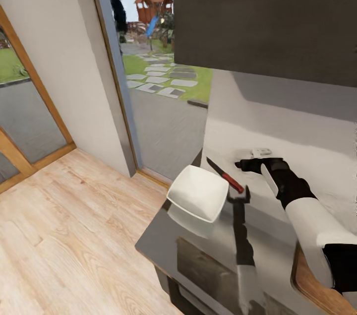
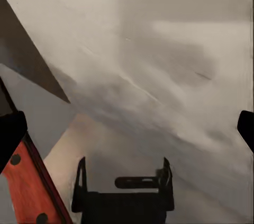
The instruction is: In the kitchen, take the Vidalia onion out of the sink, dice it on the chopping board with the paring knife, put the diced onion into the bowl on the countertop, then place both the paring knife and the chopping board into the sink.
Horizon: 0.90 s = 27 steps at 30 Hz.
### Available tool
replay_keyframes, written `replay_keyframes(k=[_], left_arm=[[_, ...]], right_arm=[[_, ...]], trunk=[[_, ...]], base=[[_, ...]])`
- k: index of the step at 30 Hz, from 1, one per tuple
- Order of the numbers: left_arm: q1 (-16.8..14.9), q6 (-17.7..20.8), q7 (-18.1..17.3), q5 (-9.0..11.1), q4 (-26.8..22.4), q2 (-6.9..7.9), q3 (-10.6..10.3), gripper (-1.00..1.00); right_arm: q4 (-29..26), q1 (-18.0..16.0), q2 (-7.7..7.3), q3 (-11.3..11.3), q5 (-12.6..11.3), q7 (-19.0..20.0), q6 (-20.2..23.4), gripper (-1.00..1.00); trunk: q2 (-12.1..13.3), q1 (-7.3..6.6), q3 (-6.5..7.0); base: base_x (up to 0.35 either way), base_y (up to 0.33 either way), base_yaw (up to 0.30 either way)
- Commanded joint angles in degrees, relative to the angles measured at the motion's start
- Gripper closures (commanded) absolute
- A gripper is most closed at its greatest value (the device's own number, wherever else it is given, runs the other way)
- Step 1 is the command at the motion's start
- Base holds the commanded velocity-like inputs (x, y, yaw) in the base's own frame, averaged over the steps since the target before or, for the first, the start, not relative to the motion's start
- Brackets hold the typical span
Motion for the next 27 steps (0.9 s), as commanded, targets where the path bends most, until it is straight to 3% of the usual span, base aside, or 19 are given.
replay_keyframes(k=[1, 14, 27], left_arm=[[0.0, -0.09, 0.07, 0.6, -0.08, 0.07, -0.3, -1.0], [0.0, -0.09, -0.02, 0.61, -0.08, 0.07, -0.3, -1.0], [0.0, -0.09, -0.02, 0.61, -0.08, 0.07, -0.3, -1.0]], right_arm=[[-0.06, -0.06, -0.09, 0.27, -0.51, -0.19, 0.29, -1.0], [0.02, -0.07, 0.08, 0.52, -0.51, -0.19, 0.33, -1.0], [1.33, -0.08, 0.33, 0.62, -0.5, -0.1, 0.07, -1.0]], trunk=[[-0.1, 0.04, -0.1], [-0.1, 0.04, -0.1], [-0.1, 0.04, -0.1]], base=[[0.0, -0.052, 0.0], [-0.183, -0.007, 0.006], [-0.014, 0.0, 0.011]])
